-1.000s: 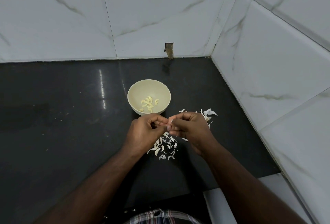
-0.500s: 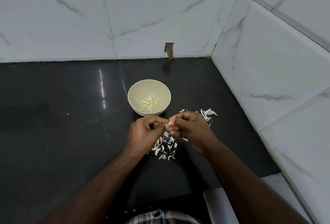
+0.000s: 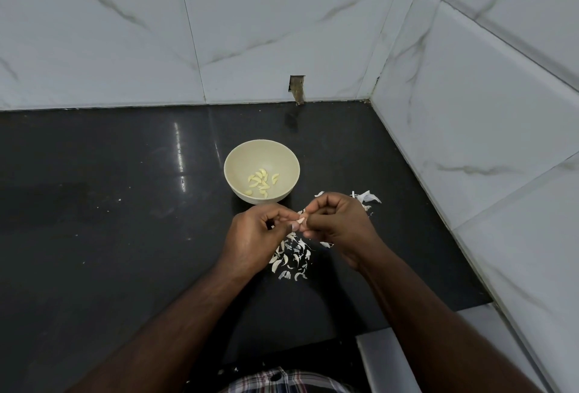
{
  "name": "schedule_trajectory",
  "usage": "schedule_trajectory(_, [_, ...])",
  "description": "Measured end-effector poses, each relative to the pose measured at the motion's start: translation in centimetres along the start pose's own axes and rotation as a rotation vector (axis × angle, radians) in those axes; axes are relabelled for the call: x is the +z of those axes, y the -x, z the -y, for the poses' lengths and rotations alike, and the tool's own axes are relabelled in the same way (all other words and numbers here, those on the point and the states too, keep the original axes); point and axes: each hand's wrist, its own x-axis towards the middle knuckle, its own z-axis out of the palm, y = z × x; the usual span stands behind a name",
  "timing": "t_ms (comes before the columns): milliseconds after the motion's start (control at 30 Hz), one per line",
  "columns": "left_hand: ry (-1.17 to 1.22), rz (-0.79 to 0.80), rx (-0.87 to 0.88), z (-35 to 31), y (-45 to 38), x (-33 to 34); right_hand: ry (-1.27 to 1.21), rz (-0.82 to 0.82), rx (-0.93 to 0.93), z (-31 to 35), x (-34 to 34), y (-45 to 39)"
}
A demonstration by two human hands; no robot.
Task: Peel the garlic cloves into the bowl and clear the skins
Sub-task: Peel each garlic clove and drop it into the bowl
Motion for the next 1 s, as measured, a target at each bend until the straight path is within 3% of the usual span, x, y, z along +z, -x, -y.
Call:
schedule_trajectory(367, [0.043, 0.023, -0.042, 0.5, -0.1, 0.3, 0.102, -0.001, -0.124, -0.1, 0.2, 0.1])
schedule_trajectory(600, [0.053, 0.003, -0.033, 1.1, -0.4, 0.1, -0.034, 0.078, -0.041, -0.4, -0.1, 0.4])
schedule_trajectory(1000, [0.033, 0.039, -0.045, 0.6, -0.3, 0.3, 0.108, 0.040, -0.177, -0.5, -0.4, 0.2])
